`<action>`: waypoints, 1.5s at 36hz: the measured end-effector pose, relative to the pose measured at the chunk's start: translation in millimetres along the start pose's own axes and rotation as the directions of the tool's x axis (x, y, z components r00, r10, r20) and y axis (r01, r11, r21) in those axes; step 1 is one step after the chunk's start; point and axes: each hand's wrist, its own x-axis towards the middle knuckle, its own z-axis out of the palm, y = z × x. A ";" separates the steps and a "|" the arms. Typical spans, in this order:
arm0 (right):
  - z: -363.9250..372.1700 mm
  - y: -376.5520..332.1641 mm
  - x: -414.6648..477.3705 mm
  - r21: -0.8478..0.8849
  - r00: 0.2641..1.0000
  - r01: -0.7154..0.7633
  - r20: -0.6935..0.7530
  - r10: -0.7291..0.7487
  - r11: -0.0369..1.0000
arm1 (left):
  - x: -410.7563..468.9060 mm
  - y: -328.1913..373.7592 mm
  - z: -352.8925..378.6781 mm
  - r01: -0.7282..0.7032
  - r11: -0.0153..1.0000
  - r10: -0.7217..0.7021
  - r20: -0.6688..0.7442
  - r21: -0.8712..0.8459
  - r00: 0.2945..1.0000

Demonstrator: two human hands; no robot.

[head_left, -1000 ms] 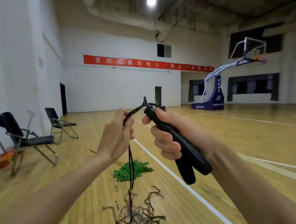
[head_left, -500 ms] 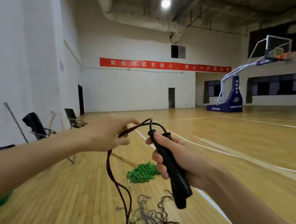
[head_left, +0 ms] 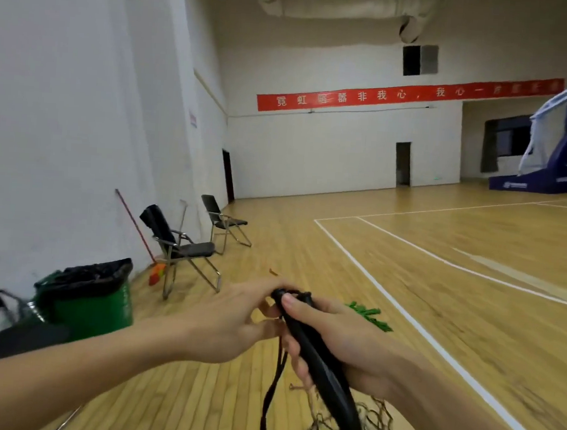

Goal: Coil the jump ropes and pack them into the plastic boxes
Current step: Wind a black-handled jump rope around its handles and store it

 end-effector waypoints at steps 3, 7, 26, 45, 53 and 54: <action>-8.3 -8.5 7.6 0.007 1.000 -0.028 0.013 0.028 1.000 | 6.7 3.5 -7.1 0.072 0.994 -0.073 -0.007 -0.080 0.997; -7.6 -9.2 12.7 0.044 0.997 -0.069 0.024 0.068 0.997 | 1.3 0.6 -6.0 0.163 0.923 -0.176 -0.005 -0.349 0.984; 53.6 49.3 -86.6 -0.132 0.980 -0.075 0.173 0.097 0.988 | -96.3 55.8 58.1 0.097 0.555 -0.330 -0.111 -0.826 0.937; 84.0 116.5 -116.1 -0.047 0.943 -0.197 0.264 0.202 0.979 | -159.1 34.0 92.6 -0.124 0.773 -0.280 -0.509 -0.622 0.814; 77.9 146.6 -85.8 0.060 0.940 -0.317 0.157 0.304 0.947 | -147.1 1.5 132.7 0.044 0.678 -0.390 -0.309 -0.733 0.867; 78.1 151.0 -83.9 0.074 0.939 -0.323 0.149 0.310 0.943 | -145.7 -3.1 137.9 0.057 0.684 -0.399 -0.308 -0.727 0.863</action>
